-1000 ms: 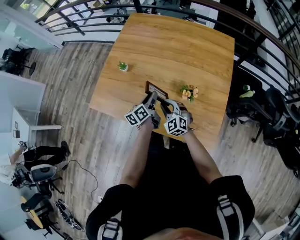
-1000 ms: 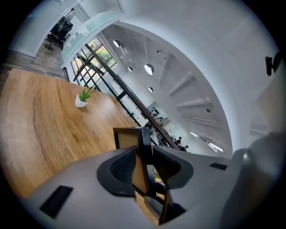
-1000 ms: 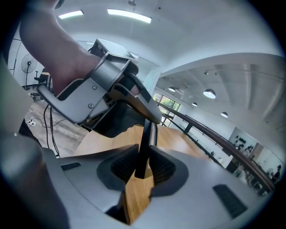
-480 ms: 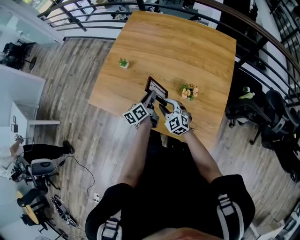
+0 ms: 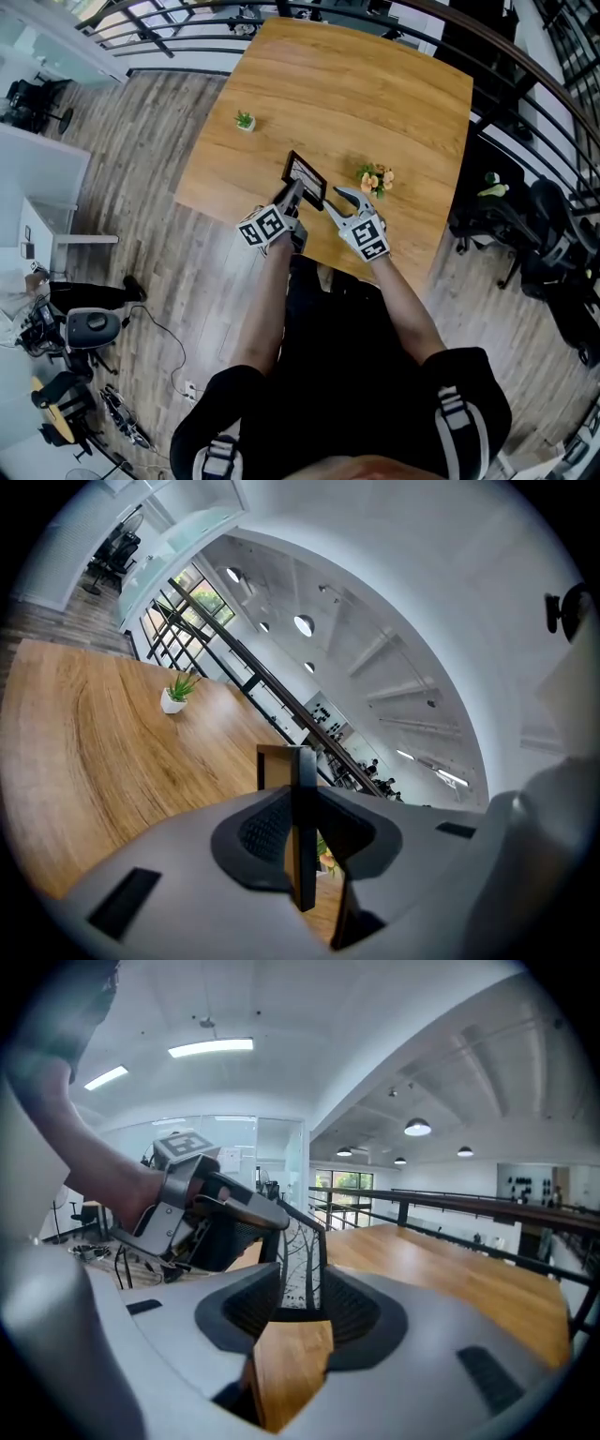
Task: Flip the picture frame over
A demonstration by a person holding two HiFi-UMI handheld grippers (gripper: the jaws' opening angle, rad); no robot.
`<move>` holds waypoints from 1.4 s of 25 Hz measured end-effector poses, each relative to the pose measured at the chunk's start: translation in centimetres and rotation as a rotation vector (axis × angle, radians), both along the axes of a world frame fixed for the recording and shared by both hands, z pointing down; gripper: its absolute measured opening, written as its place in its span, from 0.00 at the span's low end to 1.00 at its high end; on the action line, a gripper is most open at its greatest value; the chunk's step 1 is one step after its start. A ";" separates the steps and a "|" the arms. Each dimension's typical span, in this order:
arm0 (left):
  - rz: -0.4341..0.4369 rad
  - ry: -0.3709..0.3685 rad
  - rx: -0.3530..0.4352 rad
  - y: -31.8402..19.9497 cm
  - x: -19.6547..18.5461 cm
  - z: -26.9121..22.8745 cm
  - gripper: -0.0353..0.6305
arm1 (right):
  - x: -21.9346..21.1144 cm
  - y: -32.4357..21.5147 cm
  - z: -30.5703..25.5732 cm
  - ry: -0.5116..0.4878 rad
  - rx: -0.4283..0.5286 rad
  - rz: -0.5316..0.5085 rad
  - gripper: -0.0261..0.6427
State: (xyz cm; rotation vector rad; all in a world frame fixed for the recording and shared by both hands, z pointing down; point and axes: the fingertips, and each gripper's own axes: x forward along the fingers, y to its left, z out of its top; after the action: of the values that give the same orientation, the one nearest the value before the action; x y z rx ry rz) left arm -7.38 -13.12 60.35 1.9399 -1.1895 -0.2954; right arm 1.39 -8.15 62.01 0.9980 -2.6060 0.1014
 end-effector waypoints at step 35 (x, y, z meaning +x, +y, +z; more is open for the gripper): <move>0.587 -0.049 0.100 5.5 5.0 -2.3 0.20 | 2.0 -0.6 3.7 -0.185 -0.318 -0.149 0.29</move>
State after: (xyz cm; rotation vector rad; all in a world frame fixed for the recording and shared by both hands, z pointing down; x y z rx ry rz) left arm -2.38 -7.59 58.06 2.2921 -0.5957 0.0053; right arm 3.42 -8.77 65.73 0.7095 -2.7022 0.5754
